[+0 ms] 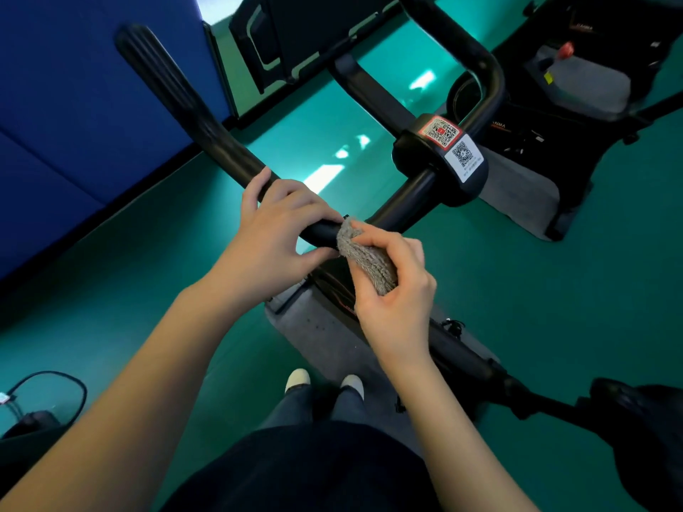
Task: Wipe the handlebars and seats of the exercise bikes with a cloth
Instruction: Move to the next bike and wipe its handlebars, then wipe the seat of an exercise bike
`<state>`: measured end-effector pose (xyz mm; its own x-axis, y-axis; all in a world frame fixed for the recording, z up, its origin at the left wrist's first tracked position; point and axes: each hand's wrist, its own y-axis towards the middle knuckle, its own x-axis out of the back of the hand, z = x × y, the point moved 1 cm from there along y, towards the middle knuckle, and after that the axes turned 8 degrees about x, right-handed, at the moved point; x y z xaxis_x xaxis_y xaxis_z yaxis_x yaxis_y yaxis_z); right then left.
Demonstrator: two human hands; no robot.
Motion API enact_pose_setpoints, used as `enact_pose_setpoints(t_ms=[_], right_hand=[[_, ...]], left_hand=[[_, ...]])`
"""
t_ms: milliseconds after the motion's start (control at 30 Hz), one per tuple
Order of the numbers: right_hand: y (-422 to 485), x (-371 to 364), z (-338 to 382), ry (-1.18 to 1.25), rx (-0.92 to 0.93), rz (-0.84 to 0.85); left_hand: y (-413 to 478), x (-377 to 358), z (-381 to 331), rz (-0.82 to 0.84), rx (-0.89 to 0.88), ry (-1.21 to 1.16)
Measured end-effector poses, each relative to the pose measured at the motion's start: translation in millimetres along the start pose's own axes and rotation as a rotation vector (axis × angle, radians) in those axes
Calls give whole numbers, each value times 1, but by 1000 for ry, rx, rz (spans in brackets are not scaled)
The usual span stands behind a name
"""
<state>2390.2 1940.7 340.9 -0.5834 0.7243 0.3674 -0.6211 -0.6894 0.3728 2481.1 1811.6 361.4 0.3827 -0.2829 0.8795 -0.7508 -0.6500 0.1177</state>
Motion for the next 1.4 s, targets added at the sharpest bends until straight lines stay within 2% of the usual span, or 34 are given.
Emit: enact_pose_setpoints(t_ms=[200, 500, 633, 900, 1100, 1400], right_hand=[[-11, 19, -2, 41, -139, -48], [-49, 26, -11, -54, -335, -132], [-69, 26, -16, -78, -408, -129], [-119, 63, -26, -158, -414, -172], [-196, 135, -28, -190, -465, -284], [-361, 259, -29, -159, -622, -465]], left_hand=[[-13, 6, 1, 69, -88, 114], [-59, -2, 1, 50, -191, -32], [-76, -26, 6, 180, -226, 42], [-87, -88, 12, 424, -124, 253], [-119, -142, -32, 555, -158, 349], [-237, -225, -145, 722, -279, 416]])
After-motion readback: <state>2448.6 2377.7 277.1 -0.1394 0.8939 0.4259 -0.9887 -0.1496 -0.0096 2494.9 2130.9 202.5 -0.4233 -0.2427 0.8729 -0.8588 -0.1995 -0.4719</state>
